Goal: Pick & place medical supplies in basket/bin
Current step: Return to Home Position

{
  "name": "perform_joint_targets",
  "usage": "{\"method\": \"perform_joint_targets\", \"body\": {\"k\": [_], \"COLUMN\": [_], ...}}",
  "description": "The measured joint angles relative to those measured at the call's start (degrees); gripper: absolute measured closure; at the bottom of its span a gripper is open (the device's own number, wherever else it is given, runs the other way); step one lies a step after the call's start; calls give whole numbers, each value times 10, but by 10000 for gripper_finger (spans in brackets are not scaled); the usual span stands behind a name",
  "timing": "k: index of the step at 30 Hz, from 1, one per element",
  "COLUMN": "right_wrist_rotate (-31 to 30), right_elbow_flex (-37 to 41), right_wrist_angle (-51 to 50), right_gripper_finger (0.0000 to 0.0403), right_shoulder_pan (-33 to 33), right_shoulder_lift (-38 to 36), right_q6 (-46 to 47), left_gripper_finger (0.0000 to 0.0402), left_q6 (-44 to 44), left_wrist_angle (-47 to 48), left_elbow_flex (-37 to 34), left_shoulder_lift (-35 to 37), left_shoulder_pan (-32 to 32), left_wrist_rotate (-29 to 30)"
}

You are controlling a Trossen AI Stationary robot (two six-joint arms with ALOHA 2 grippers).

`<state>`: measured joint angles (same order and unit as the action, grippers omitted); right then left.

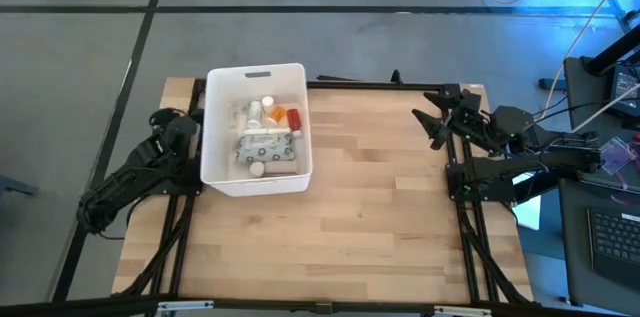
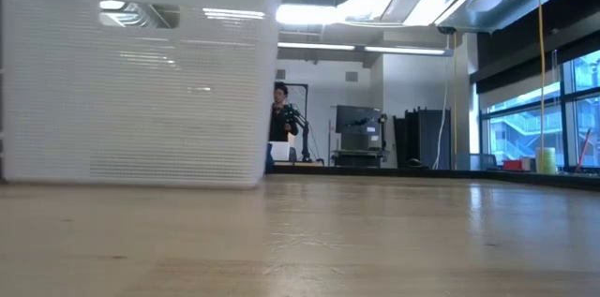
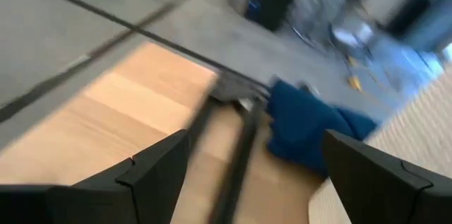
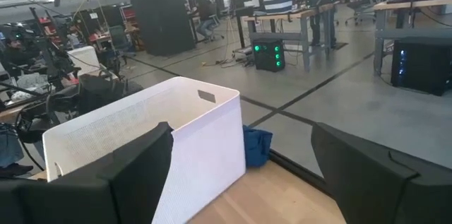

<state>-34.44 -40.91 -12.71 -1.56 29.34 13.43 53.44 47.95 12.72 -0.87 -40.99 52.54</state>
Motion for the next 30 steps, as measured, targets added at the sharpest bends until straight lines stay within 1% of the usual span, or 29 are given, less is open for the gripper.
{"method": "perform_joint_targets", "body": {"k": [4,8,10,13,17,19,24,27,30], "right_wrist_rotate": [0,0,0,0,0,0,0,0,1], "right_elbow_flex": [0,0,0,0,0,0,4,31,71], "right_wrist_angle": [0,-5,-18,-35,-35,-35,-29,-16,23], "right_gripper_finger": [66,66,66,66,66,66,66,66,66], "right_shoulder_pan": [0,0,0,0,0,0,0,0,0], "right_shoulder_lift": [0,0,0,0,0,0,0,0,0], "right_q6": [-2,-3,-1,-1,-2,-3,-5,-5,-3], "left_gripper_finger": [92,93,93,94,92,91,93,93,94], "left_q6": [-75,-152,-190,-246,-310,-331,-362,-368,-393], "left_wrist_angle": [-11,-63,-84,-126,-215,-244,-250,-251,-254], "left_elbow_flex": [-3,-11,-12,-22,-41,-46,-49,-49,-49], "left_shoulder_lift": [-3,-3,-5,-5,-11,-10,-10,-10,-10], "left_shoulder_pan": [1,5,6,11,17,19,19,19,19], "left_wrist_rotate": [-77,-157,-184,-209,-264,-268,-265,-260,-251]}}
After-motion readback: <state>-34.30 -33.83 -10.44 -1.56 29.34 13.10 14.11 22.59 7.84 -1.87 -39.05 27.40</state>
